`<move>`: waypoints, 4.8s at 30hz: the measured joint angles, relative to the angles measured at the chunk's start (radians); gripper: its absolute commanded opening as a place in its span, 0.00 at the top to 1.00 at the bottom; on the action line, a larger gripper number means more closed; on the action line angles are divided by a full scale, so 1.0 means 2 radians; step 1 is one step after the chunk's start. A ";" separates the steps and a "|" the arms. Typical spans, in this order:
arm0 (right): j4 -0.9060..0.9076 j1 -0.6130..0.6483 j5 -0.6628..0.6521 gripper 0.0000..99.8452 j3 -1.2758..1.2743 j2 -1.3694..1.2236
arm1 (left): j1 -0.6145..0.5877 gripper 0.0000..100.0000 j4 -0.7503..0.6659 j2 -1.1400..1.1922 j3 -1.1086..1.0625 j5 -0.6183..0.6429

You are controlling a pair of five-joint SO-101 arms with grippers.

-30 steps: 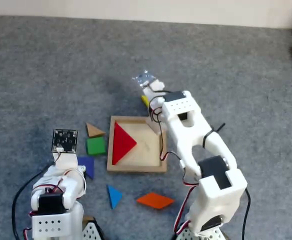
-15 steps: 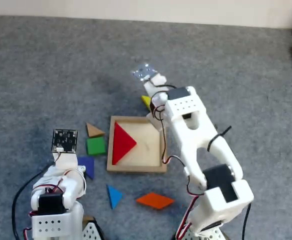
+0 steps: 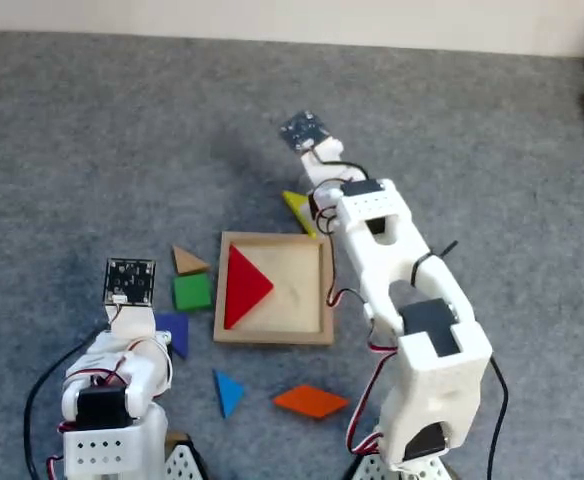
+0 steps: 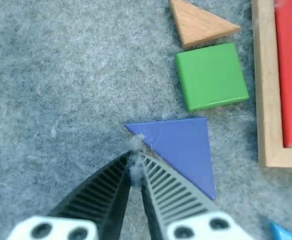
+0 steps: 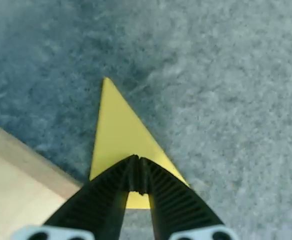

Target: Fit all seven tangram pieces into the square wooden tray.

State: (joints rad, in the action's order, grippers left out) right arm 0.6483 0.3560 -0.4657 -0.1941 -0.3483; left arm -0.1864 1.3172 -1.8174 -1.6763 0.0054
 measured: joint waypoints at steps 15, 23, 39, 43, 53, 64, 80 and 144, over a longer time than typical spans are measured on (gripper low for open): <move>0.086 0.033 -0.003 0.98 -0.034 0.059 | 0.000 1.00 0.000 0.000 0.000 0.000; 0.090 0.067 -0.003 0.98 -0.104 0.112 | 0.000 1.00 0.000 0.000 0.000 0.000; 0.091 0.118 -0.031 0.98 -0.149 0.130 | 0.000 1.00 0.000 0.000 0.000 0.000; 0.093 0.130 -0.031 0.98 -0.150 0.130 | 0.000 1.00 0.000 0.000 0.000 0.000; 0.098 0.088 -0.034 0.98 -0.161 0.234 | 0.000 1.00 0.000 0.000 0.000 0.000; 0.016 0.034 -0.030 0.98 -0.198 0.177 | 0.000 1.00 0.000 0.000 0.000 0.000; 0.003 0.097 -0.029 0.98 -0.190 0.141 | 0.000 1.00 0.000 0.000 0.000 0.000; 0.220 0.358 0.160 0.74 -0.477 0.439 | 0.000 1.00 0.000 0.000 0.000 0.000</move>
State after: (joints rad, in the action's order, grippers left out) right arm 1.0886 1.0725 -0.1450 -1.1485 0.5294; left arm -0.1864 1.3172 -1.8174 -1.6763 0.0054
